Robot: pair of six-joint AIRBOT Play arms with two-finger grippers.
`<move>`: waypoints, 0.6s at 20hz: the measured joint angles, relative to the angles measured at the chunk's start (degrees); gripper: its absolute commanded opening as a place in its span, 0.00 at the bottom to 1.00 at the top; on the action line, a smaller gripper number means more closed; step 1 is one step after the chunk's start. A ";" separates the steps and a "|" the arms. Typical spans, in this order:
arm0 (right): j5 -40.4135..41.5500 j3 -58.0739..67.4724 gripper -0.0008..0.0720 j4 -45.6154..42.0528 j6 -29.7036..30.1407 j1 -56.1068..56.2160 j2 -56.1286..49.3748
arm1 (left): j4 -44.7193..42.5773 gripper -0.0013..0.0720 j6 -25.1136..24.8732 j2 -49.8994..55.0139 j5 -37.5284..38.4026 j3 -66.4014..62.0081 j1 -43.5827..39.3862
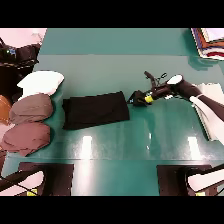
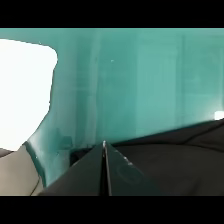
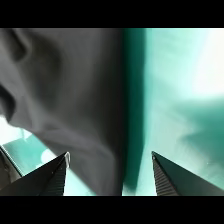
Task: Fold the shirts.
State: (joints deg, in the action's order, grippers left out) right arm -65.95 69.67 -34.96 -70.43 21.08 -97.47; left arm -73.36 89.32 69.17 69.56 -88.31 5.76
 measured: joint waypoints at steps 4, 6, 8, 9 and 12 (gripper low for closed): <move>-1.36 6.49 0.49 3.82 0.20 4.90 -7.72 | 0.28 0.05 0.00 0.00 0.09 0.00 -0.02; -1.64 9.77 0.03 3.63 0.28 7.08 -10.38 | 0.48 0.05 0.02 -0.02 0.37 0.00 0.00; -1.70 12.26 0.03 4.17 0.37 8.24 -11.32 | 1.44 0.05 0.02 -0.02 0.57 0.00 -0.28; -1.38 13.09 0.03 4.15 0.42 8.35 -11.30 | 1.62 0.05 0.04 0.00 0.55 0.00 -0.94; -0.07 14.03 0.03 2.56 0.35 5.95 -8.17 | 2.01 0.05 0.02 0.00 0.09 0.00 -4.74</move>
State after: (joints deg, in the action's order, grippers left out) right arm -66.02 83.70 -32.40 -70.08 27.03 -105.65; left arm -71.35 89.34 69.17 69.65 -88.31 1.02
